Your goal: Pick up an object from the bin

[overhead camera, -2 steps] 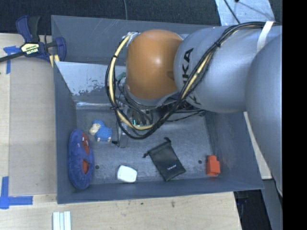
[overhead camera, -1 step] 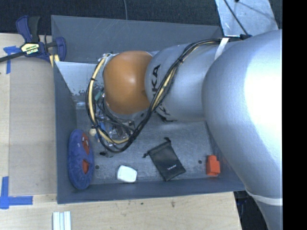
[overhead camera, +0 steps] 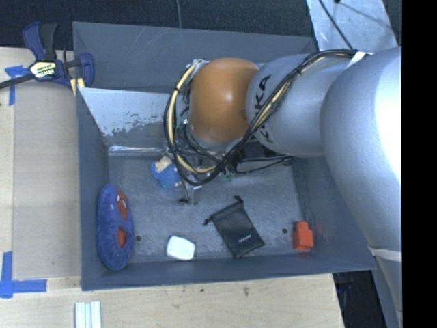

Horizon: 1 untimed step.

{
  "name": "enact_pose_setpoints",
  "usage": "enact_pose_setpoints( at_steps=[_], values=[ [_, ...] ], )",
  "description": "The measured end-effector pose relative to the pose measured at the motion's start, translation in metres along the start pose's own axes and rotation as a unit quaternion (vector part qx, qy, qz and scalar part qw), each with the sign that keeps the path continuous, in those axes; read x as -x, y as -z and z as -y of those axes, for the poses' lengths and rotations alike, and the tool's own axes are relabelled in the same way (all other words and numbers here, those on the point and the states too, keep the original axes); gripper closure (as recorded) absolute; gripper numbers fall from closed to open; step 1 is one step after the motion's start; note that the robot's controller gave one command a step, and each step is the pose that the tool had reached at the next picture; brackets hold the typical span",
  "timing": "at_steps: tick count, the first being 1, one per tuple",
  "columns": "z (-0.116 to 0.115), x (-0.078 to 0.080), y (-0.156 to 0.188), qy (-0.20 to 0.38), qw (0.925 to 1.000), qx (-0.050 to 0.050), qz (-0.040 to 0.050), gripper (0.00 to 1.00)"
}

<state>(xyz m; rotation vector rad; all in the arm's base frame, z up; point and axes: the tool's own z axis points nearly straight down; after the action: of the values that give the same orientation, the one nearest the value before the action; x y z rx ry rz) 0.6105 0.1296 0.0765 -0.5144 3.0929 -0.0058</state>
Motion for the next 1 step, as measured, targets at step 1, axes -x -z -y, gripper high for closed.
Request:
enact_pose_setpoints(
  at_steps=[1],
  values=[
    [-0.0068,0.0,0.0007,0.003,1.0,0.002,-0.0006,1.0]
  ],
)
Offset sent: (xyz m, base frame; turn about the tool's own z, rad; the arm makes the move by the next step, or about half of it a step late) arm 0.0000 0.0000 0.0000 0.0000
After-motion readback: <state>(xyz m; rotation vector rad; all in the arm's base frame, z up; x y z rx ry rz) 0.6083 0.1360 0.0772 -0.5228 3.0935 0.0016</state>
